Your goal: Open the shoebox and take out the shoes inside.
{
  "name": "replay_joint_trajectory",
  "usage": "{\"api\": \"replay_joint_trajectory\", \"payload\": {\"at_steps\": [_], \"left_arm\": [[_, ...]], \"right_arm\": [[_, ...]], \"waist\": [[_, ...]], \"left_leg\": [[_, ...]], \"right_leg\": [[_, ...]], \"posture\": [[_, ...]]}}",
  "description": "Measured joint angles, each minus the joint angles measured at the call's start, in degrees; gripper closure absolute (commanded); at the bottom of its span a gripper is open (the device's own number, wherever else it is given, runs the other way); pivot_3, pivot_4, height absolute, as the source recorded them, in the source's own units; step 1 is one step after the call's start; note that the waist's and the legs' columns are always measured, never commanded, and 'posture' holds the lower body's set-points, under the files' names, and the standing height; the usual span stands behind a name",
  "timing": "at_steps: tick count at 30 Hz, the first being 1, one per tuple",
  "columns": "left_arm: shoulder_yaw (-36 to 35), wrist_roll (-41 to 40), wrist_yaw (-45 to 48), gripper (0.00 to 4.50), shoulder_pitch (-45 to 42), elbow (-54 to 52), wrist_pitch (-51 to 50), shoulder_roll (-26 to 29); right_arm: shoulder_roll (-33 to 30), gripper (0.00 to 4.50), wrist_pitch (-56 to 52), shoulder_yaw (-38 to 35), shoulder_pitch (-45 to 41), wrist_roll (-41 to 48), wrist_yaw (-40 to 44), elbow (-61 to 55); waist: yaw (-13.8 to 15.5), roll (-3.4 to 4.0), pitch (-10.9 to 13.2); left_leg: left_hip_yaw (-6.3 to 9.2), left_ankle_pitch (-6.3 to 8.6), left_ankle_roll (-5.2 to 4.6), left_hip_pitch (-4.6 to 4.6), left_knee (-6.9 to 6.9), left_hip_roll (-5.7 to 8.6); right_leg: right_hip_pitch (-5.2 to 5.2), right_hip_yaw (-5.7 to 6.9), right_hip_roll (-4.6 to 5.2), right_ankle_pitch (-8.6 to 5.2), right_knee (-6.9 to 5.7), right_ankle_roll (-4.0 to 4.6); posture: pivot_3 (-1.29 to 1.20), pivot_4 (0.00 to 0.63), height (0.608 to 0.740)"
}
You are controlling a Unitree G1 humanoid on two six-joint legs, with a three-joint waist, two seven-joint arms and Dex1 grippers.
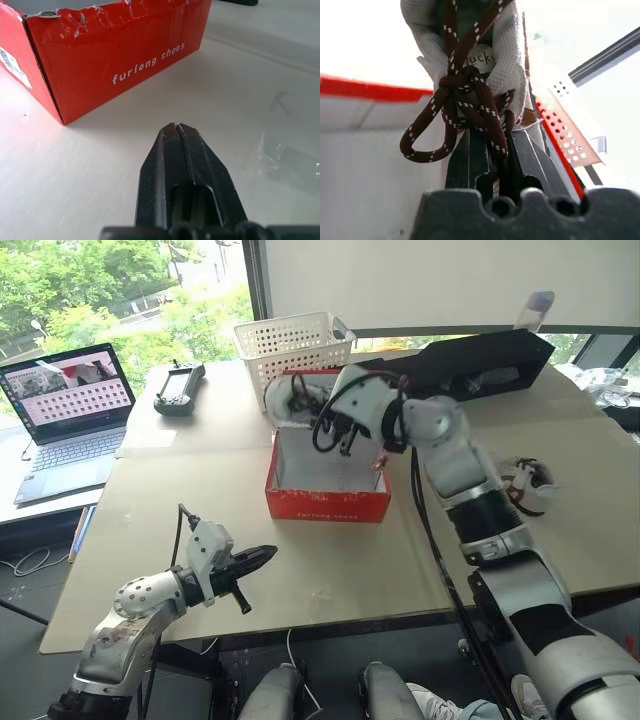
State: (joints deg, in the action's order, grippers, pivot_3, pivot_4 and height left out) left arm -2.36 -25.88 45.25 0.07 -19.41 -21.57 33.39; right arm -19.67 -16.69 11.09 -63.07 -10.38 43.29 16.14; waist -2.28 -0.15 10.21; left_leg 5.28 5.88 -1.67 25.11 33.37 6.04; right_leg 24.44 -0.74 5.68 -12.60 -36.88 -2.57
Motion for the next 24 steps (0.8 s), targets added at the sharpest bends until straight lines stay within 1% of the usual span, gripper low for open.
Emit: {"api": "replay_joint_trajectory", "payload": {"at_steps": [1,4,7,9,10,13,15,19,24], "left_arm": [[0.0,0.0,0.0,4.50,0.0,0.0,0.0,0.0],[0.3,0.0,0.0,4.50,-0.6,0.0,0.0,-0.4],[0.5,0.1,0.0,4.50,-0.5,0.1,0.0,-0.7],[0.9,0.4,0.0,4.50,-0.5,0.2,0.0,-1.0],[1.1,0.6,0.0,4.50,-0.5,0.2,0.0,-1.1],[1.8,0.9,0.0,4.50,-1.6,0.5,0.0,-1.8],[2.2,1.0,0.1,4.50,-2.3,0.7,0.0,-2.1],[2.4,1.1,0.5,4.50,-2.4,1.6,0.0,-2.3],[2.6,1.1,0.5,4.50,-2.7,1.7,0.0,-2.4]], "right_arm": [[-0.1,4.48,-1.6,-0.9,-0.3,0.7,0.0,-0.9],[-3.0,4.48,-15.1,-6.3,-4.5,4.4,-0.8,-1.8],[-10.4,4.48,-30.5,-14.6,-10.3,6.9,-4.1,-0.5],[-14.6,4.48,-35.2,-17.7,-11.9,7.1,-6.4,1.1],[-15.9,4.48,-36.5,-18.6,-11.9,7.1,-7.2,2.1],[-19.9,4.48,-40.2,-18.7,-9.8,7.2,-8.1,6.5],[-23.1,4.48,-42.1,-17.4,-7.1,7.2,-7.2,9.1],[-27.4,4.48,-47.0,-15.0,-1.6,8.1,-3.7,11.9],[-31.1,4.48,-48.7,-10.9,5.2,10.4,1.8,11.7]], "waist": [[0.0,0.00,0.0],[0.5,-0.01,0.0],[2.1,0.00,0.0],[2.4,-0.04,0.0],[2.3,-0.06,0.0],[1.7,-0.08,0.0],[1.5,-0.07,0.0],[0.8,-0.06,0.0],[0.4,-0.06,0.0]], "left_leg": [[0.00,0.00,0.00,0.00,0.00,0.00],[0.00,0.00,0.00,0.10,0.00,0.01],[0.00,0.01,0.00,0.19,-0.01,0.04],[-0.08,0.03,-0.02,0.20,-0.06,0.06],[-0.23,0.04,-0.03,0.21,-0.08,0.04],[-0.46,0.03,-0.06,0.22,-0.08,0.01],[-0.55,0.03,-0.07,0.22,-0.06,0.00],[-0.67,0.05,-0.16,0.22,0.04,-0.06],[-0.68,0.17,-0.33,0.25,0.44,-0.17]], "right_leg": [[0.01,0.00,0.01,0.00,0.00,0.00],[0.08,0.06,0.09,0.00,0.00,0.00],[0.30,0.19,0.24,-0.03,0.12,0.03],[0.29,0.24,0.41,-0.05,0.18,0.06],[0.13,0.16,0.54,-0.07,0.19,0.09],[0.13,0.07,0.65,-0.09,0.16,0.12],[0.12,0.06,0.71,-0.10,0.15,0.12],[0.12,0.01,0.71,-0.07,0.14,0.03],[-0.10,0.09,0.65,-0.27,0.14,-0.44]], "posture": [[0.00,0.150,0.738],[0.00,0.150,0.738],[0.00,0.150,0.738],[0.00,0.150,0.738],[0.00,0.150,0.738],[0.00,0.150,0.738],[0.00,0.150,0.738],[0.00,0.150,0.738],[0.00,0.150,0.738]]}}
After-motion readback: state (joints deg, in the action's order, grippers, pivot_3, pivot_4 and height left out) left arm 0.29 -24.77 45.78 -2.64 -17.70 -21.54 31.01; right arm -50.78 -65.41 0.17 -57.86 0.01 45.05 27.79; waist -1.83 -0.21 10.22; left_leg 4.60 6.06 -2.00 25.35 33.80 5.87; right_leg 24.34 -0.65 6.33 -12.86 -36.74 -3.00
